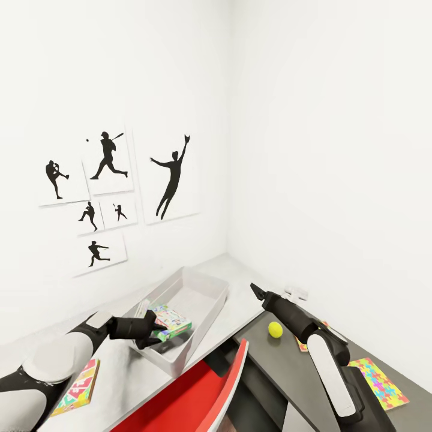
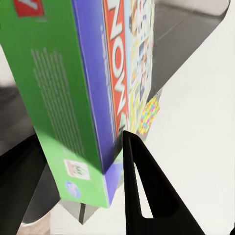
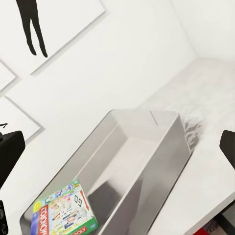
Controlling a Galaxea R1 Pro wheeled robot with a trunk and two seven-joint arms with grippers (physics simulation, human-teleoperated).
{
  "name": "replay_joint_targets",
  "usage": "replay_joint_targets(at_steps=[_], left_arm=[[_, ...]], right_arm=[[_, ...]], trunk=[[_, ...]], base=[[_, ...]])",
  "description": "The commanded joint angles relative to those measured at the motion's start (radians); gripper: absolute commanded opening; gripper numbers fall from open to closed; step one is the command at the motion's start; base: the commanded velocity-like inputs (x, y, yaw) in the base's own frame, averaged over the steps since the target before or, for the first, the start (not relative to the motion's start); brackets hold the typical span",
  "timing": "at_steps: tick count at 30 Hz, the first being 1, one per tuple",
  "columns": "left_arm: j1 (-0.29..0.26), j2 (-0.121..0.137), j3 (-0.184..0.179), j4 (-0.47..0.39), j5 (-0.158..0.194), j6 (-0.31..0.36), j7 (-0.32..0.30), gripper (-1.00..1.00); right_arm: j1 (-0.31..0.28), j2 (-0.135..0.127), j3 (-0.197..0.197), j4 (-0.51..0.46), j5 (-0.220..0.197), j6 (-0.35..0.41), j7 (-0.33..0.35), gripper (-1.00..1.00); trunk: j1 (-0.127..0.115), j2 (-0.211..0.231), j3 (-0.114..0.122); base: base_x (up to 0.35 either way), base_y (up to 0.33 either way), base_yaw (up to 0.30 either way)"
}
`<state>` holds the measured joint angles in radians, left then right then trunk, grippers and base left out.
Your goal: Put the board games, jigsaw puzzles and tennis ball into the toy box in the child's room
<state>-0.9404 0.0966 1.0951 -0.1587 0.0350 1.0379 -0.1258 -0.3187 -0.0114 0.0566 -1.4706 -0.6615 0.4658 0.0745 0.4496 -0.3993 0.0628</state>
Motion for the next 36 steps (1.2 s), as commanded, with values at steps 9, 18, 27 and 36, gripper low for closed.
replay_joint_targets(at_steps=[9,18,27,36], left_arm=[[0.0,0.001,0.03,-0.001,0.008,0.004,0.034,-1.0],[0.0,0.001,0.031,-0.002,0.008,0.004,0.035,-1.0],[0.0,0.002,0.031,-0.002,0.008,0.0,0.035,-1.0],[0.0,0.0,0.031,-0.002,0.008,-0.001,0.035,-1.0]], right_arm=[[0.0,-0.001,0.0,0.0,-0.003,0.004,0.001,1.0],[0.0,-0.001,0.0,0.0,-0.003,0.002,0.001,1.0],[0.003,-0.001,0.002,-0.003,-0.002,-0.004,0.002,1.0],[0.006,-0.002,0.002,-0.005,-0.001,-0.006,0.003,1.0]], trunk=[[0.0,-0.001,0.0],[0.0,-0.001,0.0],[0.0,-0.001,0.0],[0.0,-0.001,0.0]], base=[[0.0,0.0,0.0],[0.0,0.0,0.0],[0.0,0.0,0.0],[0.0,0.0,0.0]])
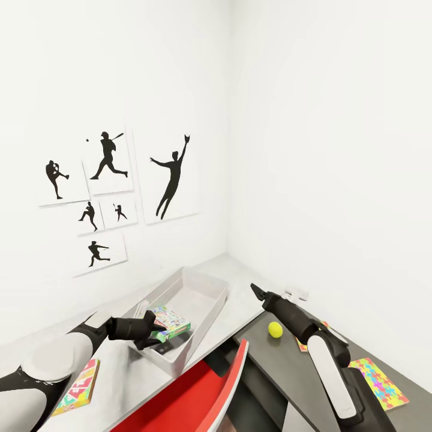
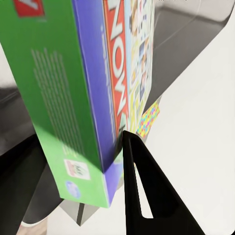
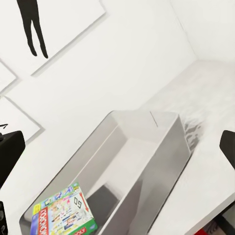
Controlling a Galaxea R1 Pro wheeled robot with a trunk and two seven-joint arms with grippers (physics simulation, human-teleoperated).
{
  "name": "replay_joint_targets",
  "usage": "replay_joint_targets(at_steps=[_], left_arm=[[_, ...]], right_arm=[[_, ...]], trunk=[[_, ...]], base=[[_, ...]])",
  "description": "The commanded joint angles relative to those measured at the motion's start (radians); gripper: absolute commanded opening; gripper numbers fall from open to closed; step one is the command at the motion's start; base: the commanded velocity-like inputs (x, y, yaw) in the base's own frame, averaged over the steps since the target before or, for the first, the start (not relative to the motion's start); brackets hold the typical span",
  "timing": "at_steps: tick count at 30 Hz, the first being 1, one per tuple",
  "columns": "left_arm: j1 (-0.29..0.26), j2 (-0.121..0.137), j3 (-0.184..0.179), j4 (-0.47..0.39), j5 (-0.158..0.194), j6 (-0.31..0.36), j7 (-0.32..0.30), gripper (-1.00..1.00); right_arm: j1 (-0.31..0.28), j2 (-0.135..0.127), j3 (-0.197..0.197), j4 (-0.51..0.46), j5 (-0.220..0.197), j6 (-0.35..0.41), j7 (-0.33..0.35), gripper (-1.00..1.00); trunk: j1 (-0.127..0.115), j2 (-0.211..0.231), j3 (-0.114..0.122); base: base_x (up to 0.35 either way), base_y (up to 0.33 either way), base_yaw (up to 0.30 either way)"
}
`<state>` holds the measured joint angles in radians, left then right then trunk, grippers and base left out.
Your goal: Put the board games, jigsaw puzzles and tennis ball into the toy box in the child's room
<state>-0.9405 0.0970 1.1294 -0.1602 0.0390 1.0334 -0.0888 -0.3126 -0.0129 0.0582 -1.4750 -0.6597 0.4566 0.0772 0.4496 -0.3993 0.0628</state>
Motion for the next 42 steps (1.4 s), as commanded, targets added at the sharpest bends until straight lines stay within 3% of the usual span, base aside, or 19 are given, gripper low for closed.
replay_joint_targets(at_steps=[1,8,42], left_arm=[[0.0,0.0,-0.003,-0.001,0.004,0.003,-0.002,-1.0],[0.0,0.0,-0.003,-0.001,0.004,0.002,-0.003,-1.0],[0.0,-0.002,-0.005,-0.004,0.003,-0.005,-0.019,-1.0]], right_arm=[[0.0,-0.001,0.0,-0.001,-0.003,0.004,0.001,1.0],[0.001,-0.001,0.0,-0.001,-0.003,0.002,0.028,1.0],[0.001,0.0,0.0,0.0,-0.003,0.001,0.03,1.0]], trunk=[[0.0,-0.001,0.0],[0.0,-0.001,0.0],[0.0,-0.001,0.0]], base=[[0.0,0.0,0.0],[0.0,0.0,0.0],[0.0,0.0,0.0]])
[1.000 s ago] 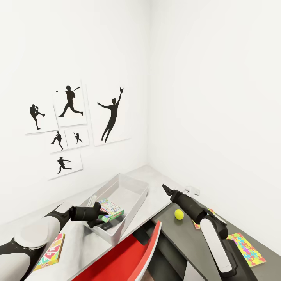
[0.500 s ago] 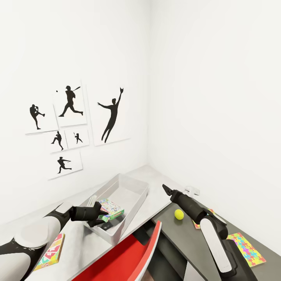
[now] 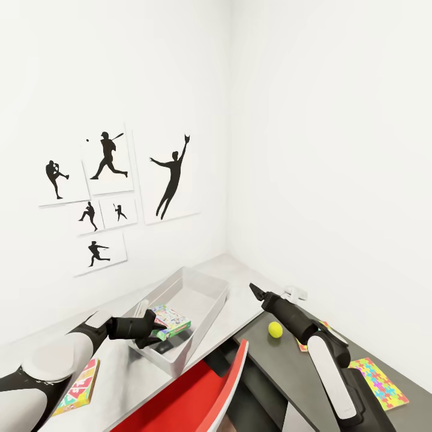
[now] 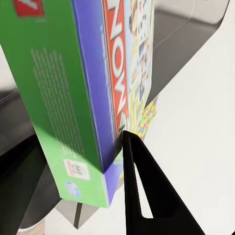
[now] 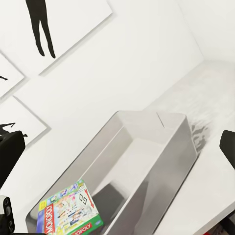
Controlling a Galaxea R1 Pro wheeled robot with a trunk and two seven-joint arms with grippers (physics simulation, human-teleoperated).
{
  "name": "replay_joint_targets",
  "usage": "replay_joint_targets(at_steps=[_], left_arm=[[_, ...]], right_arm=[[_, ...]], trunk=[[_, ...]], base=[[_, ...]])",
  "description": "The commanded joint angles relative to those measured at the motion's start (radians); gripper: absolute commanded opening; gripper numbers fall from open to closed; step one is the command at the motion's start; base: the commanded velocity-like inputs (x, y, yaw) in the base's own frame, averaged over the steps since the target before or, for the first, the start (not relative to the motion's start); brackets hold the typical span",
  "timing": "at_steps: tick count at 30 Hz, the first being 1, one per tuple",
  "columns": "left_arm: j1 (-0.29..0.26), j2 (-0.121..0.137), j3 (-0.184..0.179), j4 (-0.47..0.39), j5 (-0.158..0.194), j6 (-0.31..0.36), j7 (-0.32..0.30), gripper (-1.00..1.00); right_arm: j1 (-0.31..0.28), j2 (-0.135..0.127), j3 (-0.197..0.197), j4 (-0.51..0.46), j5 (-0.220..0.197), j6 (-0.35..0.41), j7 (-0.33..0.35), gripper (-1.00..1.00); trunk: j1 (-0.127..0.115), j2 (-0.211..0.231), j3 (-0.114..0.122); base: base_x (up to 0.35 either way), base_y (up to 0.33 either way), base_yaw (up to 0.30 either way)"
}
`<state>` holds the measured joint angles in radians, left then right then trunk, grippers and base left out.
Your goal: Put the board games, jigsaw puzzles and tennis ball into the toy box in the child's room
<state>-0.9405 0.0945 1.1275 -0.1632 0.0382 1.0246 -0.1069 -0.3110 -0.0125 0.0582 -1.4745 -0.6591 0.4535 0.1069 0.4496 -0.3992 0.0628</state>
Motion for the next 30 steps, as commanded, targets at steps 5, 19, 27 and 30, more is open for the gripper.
replay_joint_targets(at_steps=[5,19,27,30], left_arm=[[0.0,-0.005,-0.003,-0.001,0.003,0.0,-0.002,-1.0],[0.0,-0.021,-0.009,-0.002,0.002,-0.068,-0.035,-1.0],[0.0,-0.022,-0.012,-0.002,0.002,-0.069,-0.043,-1.0],[0.0,-0.022,-0.013,-0.002,0.002,-0.07,-0.043,-1.0]], right_arm=[[0.0,-0.001,0.0,-0.001,-0.004,0.004,0.0,1.0],[0.001,-0.001,0.0,-0.001,-0.004,0.004,0.0,1.0],[0.001,-0.001,0.0,-0.001,-0.003,0.004,0.0,1.0],[0.001,-0.001,0.0,-0.001,-0.003,0.004,0.0,1.0]], trunk=[[0.0,-0.001,0.0],[0.0,-0.001,0.0],[0.0,-0.001,0.0],[0.0,-0.001,0.0]], base=[[0.0,0.0,0.0],[0.0,0.0,0.0],[0.0,0.0,0.0],[0.0,0.0,0.0]])
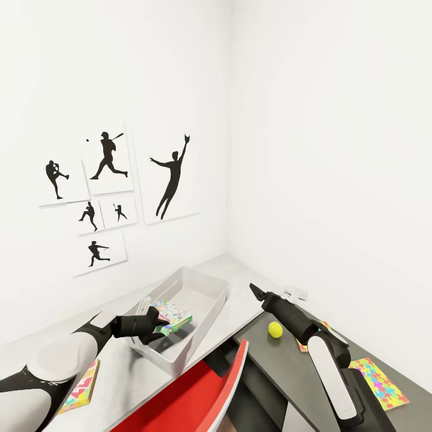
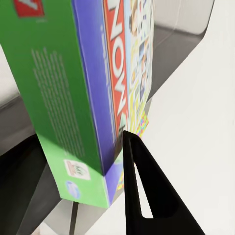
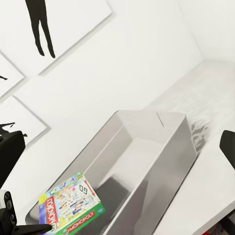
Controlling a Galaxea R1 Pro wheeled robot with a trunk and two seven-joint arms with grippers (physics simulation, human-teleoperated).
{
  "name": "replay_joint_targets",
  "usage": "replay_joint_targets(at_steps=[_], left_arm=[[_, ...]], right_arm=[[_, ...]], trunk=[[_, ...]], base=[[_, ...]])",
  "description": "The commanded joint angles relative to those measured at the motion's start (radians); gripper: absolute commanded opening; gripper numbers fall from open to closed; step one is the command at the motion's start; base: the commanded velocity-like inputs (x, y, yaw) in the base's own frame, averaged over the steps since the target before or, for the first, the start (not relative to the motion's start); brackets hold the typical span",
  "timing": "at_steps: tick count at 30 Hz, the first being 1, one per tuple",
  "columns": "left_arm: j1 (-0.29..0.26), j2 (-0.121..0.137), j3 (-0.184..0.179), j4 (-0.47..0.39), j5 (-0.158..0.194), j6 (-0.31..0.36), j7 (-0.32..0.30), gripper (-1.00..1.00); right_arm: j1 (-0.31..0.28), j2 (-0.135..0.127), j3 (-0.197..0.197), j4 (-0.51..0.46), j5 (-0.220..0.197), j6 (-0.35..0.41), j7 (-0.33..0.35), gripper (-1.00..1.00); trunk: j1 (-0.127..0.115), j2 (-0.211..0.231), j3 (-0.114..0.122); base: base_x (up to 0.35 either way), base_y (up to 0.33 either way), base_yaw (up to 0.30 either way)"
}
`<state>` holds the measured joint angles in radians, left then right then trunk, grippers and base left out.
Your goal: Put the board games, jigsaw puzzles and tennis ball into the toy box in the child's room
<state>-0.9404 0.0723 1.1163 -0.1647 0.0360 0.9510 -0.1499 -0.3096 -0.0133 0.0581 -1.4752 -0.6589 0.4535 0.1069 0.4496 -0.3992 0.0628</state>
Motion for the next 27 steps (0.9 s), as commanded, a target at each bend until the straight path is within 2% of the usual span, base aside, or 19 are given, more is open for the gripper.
replay_joint_targets(at_steps=[1,4,5,27], left_arm=[[0.0,0.0,-0.002,-0.001,0.004,0.004,-0.001,-1.0],[0.0,0.0,-0.002,-0.001,0.004,0.003,-0.002,-1.0],[0.0,0.0,-0.002,-0.001,0.004,0.003,-0.002,1.0],[0.0,-0.001,-0.004,-0.004,0.004,0.005,-0.05,1.0]], right_arm=[[0.0,0.0,0.0,0.0,-0.004,0.004,0.0,1.0],[0.0,0.0,0.0,0.0,-0.003,0.004,0.001,1.0],[0.0,0.0,0.0,0.0,-0.004,0.004,0.001,1.0],[0.0,0.0,0.0,0.0,-0.002,0.004,0.0,1.0]], trunk=[[0.0,-0.001,0.0],[0.0,-0.001,0.0],[0.0,-0.001,0.0],[0.0,-0.001,0.0]], base=[[0.0,0.0,0.0],[0.0,0.0,0.0],[0.0,0.0,0.0],[0.0,0.0,0.0]])
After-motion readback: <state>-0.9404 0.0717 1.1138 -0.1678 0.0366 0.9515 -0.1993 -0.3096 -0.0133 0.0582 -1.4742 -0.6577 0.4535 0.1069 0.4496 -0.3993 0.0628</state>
